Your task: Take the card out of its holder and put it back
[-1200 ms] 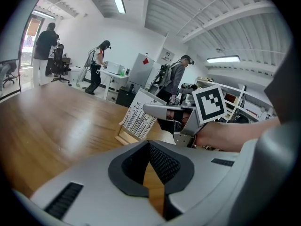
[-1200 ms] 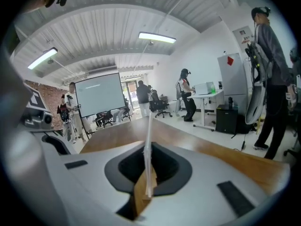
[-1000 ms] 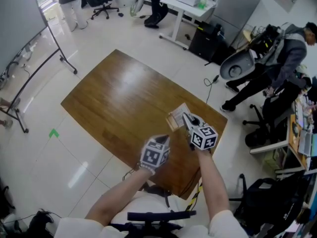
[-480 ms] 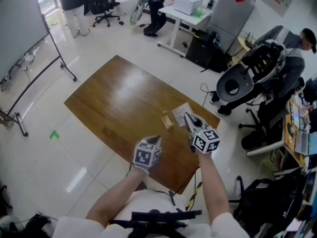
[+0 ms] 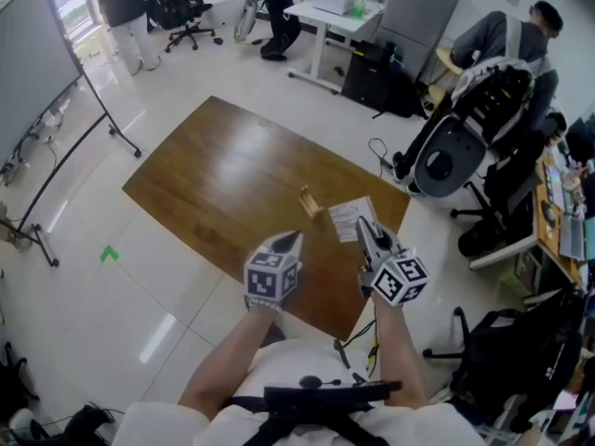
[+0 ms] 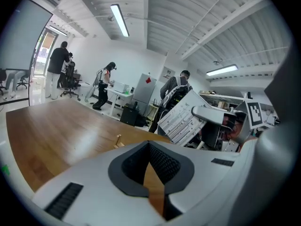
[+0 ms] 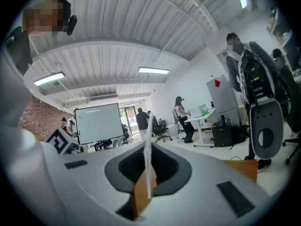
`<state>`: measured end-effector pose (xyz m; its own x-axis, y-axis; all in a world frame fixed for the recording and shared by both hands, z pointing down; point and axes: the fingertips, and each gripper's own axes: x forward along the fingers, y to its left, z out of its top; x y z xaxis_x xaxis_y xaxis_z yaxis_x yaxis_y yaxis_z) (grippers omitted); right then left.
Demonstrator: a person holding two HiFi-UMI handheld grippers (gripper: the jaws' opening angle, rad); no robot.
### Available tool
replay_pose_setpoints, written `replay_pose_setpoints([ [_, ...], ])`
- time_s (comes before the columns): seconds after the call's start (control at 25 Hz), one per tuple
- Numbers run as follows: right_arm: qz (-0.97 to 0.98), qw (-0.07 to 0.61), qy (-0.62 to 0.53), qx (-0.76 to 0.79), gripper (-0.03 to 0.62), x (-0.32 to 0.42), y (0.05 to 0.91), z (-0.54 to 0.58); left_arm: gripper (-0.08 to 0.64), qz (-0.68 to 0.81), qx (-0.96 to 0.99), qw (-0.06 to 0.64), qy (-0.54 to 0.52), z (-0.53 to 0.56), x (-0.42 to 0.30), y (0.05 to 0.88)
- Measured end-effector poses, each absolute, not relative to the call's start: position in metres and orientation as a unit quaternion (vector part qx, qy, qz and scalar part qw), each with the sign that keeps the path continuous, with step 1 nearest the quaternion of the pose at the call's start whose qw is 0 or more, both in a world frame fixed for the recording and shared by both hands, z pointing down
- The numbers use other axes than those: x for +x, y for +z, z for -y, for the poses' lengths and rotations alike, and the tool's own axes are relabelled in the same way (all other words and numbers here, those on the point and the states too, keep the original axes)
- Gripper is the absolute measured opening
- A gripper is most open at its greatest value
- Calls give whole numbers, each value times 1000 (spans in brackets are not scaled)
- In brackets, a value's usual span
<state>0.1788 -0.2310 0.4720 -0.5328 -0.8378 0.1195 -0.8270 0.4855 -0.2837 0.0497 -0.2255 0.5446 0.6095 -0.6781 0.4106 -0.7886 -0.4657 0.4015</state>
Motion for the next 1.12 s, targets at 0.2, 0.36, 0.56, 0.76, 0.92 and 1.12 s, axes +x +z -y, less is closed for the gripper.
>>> replay_pose_setpoints([
  [0.2, -841, 44, -184, -507, 21, 189, 488, 193, -3, 426, 856, 277, 95, 217, 62, 536],
  [0.36, -831, 63, -200, -515, 21, 199, 494, 182, -3, 416, 859, 282, 100, 209, 74, 542],
  [0.56, -833, 66, -194, -514, 21, 198, 484, 189, -3, 407, 862, 282, 110, 210, 79, 540],
  [0.76, -835, 67, -194, -510, 21, 202, 489, 194, -3, 411, 859, 284, 111, 213, 81, 549],
  [0.92, -835, 68, -193, -510, 21, 202, 491, 202, -3, 411, 859, 282, 114, 219, 78, 551],
  [1.12, -838, 63, -189, -509, 21, 199, 491, 219, -3, 408, 860, 282, 119, 228, 74, 553],
])
